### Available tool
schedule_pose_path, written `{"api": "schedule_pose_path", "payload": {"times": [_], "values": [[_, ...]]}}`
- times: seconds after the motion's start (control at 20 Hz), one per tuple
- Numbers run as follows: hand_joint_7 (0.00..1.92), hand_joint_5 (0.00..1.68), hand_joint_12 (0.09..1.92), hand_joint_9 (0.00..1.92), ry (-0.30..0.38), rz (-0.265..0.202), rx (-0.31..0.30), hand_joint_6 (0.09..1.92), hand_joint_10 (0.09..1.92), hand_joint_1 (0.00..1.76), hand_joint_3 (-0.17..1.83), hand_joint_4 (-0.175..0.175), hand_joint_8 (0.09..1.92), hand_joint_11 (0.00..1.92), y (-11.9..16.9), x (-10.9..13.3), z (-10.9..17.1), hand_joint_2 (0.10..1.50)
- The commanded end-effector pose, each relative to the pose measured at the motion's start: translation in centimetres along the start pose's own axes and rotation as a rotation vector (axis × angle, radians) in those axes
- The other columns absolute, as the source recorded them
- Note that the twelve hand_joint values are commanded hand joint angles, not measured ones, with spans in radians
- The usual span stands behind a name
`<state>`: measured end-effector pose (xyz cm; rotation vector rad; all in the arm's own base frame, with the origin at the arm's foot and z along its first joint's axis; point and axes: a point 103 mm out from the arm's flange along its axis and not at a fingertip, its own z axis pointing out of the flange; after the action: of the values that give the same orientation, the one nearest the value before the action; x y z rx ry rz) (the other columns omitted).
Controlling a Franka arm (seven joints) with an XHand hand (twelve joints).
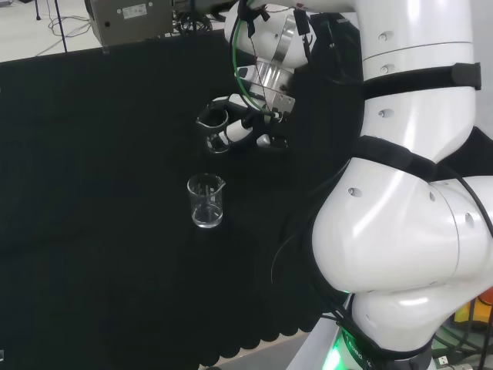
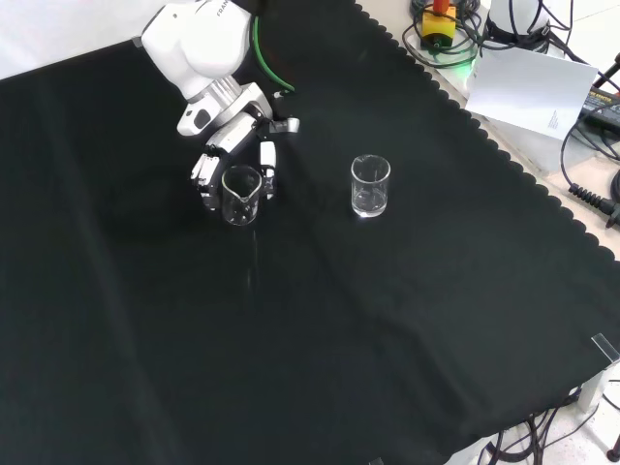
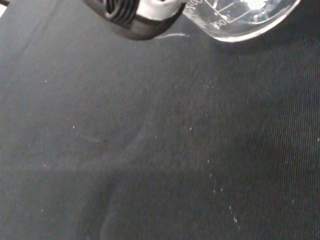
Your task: Place the beaker back on the table.
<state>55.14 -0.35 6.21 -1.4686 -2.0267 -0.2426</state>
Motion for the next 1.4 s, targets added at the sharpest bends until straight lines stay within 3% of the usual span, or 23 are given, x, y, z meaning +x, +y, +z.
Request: {"api": "schedule_pose_path", "payload": {"times": [0.05, 0.25, 0.45, 0.8, 1.4], "values": [[0.02, 0.26, 1.42, 0.11, -0.006, 0.02, 0.016, 0.15, 0.78, 0.92, -0.17, -0.088, 0.56, 0.02, 0.2, 0.2, -0.2, 0.92], [0.0, 0.19, 1.3, 0.01, -0.015, 0.042, 0.038, 0.09, 0.71, 0.87, -0.17, -0.09, 0.31, 0.0, 0.3, 0.0, -0.4, 0.9], [0.0, 0.16, 1.21, 0.0, -0.014, 0.054, 0.021, 0.09, 0.6, 0.84, -0.17, -0.091, 0.21, 0.0, 0.1, -0.1, -0.7, 0.89], [0.0, 0.15, 1.2, 0.0, -0.025, 0.019, -0.057, 0.09, 0.63, 0.73, -0.17, -0.093, 0.22, 0.0, -1.5, 0.6, -2.7, 0.85], [0.0, 0.15, 1.25, 0.0, -0.078, 0.049, -0.128, 0.09, 0.79, 0.7, -0.17, -0.095, 0.32, 0.0, -8.3, 4.0, -8.2, 0.85]]}}
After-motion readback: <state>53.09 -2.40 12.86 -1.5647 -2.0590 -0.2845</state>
